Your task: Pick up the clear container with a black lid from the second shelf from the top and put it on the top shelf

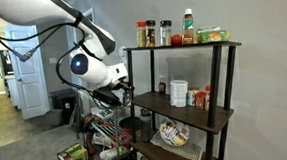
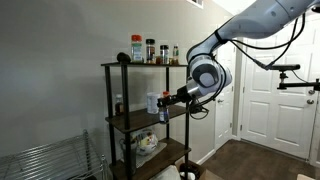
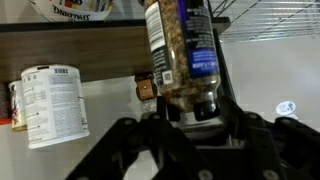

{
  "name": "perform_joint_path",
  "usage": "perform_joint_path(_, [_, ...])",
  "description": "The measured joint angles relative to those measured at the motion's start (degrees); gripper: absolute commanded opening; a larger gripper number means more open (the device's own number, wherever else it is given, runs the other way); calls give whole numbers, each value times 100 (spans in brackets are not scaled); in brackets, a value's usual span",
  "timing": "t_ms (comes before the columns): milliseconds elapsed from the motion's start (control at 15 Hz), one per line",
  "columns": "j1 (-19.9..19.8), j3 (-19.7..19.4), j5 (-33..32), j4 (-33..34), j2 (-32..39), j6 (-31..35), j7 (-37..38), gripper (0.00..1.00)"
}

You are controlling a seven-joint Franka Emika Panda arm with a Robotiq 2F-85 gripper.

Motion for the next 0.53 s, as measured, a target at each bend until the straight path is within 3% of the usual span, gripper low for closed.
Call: perform_joint_path(533, [84,325,337,-441,-1497,567,-24,31])
